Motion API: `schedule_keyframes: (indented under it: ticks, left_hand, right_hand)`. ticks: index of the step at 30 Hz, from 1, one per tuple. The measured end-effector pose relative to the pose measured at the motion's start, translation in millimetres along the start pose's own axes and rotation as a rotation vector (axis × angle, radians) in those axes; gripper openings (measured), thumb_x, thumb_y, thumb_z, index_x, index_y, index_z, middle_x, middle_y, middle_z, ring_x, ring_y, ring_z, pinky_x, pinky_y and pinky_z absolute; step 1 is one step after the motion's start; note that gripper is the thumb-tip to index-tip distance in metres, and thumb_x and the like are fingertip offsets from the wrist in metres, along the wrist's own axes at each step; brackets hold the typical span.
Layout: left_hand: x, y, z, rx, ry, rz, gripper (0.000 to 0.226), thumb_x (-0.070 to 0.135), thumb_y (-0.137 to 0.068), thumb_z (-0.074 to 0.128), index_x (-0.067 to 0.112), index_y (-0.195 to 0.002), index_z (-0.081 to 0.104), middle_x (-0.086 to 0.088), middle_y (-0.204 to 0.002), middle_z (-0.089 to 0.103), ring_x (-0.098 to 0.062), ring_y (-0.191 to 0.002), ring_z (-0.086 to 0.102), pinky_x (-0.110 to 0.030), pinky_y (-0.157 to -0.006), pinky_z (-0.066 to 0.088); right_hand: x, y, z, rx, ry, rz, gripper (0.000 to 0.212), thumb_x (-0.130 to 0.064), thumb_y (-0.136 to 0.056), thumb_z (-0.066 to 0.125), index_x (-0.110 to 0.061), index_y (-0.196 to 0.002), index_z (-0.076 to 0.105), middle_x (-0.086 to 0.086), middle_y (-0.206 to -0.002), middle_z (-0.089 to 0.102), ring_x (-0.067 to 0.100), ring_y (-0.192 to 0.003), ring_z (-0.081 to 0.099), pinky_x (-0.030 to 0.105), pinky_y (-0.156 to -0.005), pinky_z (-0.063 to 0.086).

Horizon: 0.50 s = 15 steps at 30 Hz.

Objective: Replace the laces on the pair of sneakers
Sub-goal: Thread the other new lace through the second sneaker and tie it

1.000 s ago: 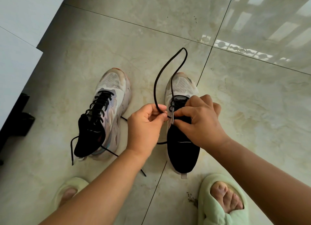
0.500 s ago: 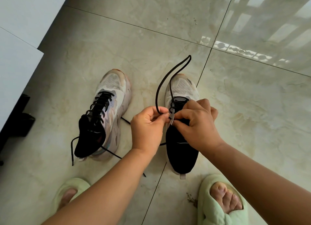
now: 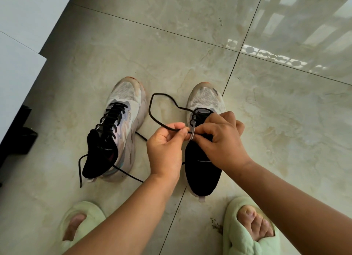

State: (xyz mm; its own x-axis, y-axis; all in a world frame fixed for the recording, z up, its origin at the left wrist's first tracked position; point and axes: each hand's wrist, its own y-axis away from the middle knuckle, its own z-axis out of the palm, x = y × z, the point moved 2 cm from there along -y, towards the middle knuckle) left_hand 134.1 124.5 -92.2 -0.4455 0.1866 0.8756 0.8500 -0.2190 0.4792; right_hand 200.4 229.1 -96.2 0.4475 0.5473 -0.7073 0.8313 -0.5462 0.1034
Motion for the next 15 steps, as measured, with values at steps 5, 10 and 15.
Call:
schedule_keyframes:
  ticks: [5, 10, 15]
  left_hand:
    - [5.2, 0.4, -1.6, -0.055, -0.289, 0.205, 0.029, -0.001, -0.081, 0.066, 0.027, -0.074, 0.066, 0.000, -0.074, 0.071, -0.014, -0.073, 0.069, -0.022, -0.072, 0.053]
    - [1.5, -0.2, 1.2, 0.006, -0.220, 0.107, 0.028, -0.002, -0.080, 0.068, 0.025, -0.073, 0.067, 0.002, -0.072, 0.070, -0.012, -0.070, 0.068, -0.023, -0.070, 0.052]
    - [4.1, -0.2, 3.0, -0.079, -0.433, 0.209, 0.023, 0.007, -0.076, 0.074, 0.029, -0.073, 0.070, 0.009, -0.071, 0.070, -0.002, -0.067, 0.066, -0.018, -0.067, 0.053]
  right_hand:
    - [-0.4, 0.5, -0.6, 0.008, 0.010, -0.018, 0.003, -0.024, -0.077, 0.074, -0.026, -0.075, 0.074, -0.021, -0.070, 0.041, 0.008, -0.090, 0.032, 0.027, -0.078, 0.012]
    - [-2.4, 0.5, -2.2, 0.011, 0.005, -0.020, 0.004, -0.023, -0.076, 0.074, -0.025, -0.073, 0.074, -0.021, -0.069, 0.040, 0.010, -0.090, 0.034, 0.026, -0.078, 0.012]
    - [-0.8, 1.4, -2.6, -0.016, 0.035, -0.020, 0.008, -0.014, -0.075, 0.072, -0.020, -0.069, 0.073, -0.017, -0.069, 0.041, 0.012, -0.090, 0.035, 0.027, -0.078, 0.012]
